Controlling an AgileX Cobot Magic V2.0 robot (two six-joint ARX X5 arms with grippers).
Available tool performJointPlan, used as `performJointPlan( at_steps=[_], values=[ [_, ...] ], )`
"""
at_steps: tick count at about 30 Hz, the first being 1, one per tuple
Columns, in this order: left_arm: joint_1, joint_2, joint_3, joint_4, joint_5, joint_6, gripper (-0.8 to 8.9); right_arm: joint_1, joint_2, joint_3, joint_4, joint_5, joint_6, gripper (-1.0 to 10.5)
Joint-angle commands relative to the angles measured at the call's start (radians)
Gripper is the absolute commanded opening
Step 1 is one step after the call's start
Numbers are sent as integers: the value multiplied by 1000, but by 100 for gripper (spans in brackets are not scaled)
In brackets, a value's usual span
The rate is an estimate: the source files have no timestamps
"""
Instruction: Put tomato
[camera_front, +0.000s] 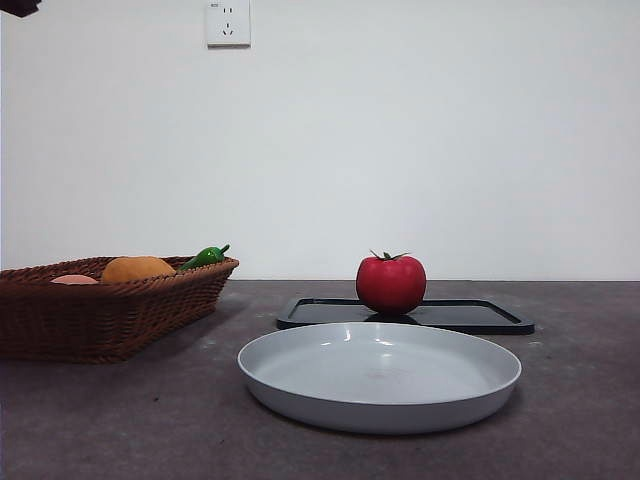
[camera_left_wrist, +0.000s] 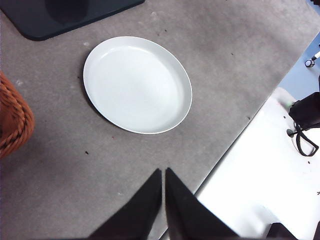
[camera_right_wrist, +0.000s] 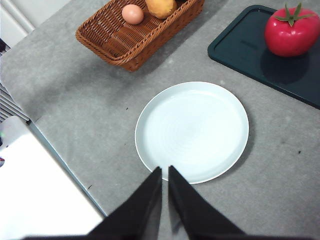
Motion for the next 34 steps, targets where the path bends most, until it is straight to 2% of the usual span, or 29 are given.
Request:
performJointPlan(
  at_steps=[1, 9, 13, 16, 21, 25, 28, 30, 34],
  values=[
    [-5, 5, 22, 5, 5, 11, 8, 5, 5, 8, 11, 0, 2, 10],
    [-5, 5, 22, 5, 5, 11, 8, 5, 5, 8, 11, 0, 2, 10],
    [23, -27, 21, 62, -29, 60, 8, 5, 5, 8, 11, -1, 2, 10],
    [84, -87, 12, 201, -49, 72, 8, 5, 5, 8, 11, 0, 2, 10],
    [222, -226, -62, 522, -69, 98, 8, 5, 5, 8, 11, 0, 2, 10],
    [306, -348, -200, 750, -224, 101, 8, 5, 5, 8, 11, 0, 2, 10],
    [345, -433, -322, 855, -349, 97, 8, 5, 5, 8, 11, 0, 2, 10],
    [363, -489, -406, 892, -411, 98, 8, 5, 5, 8, 11, 0, 2, 10],
    [383, -575, -544, 902, -462, 98, 8, 5, 5, 8, 11, 0, 2, 10]
  ],
)
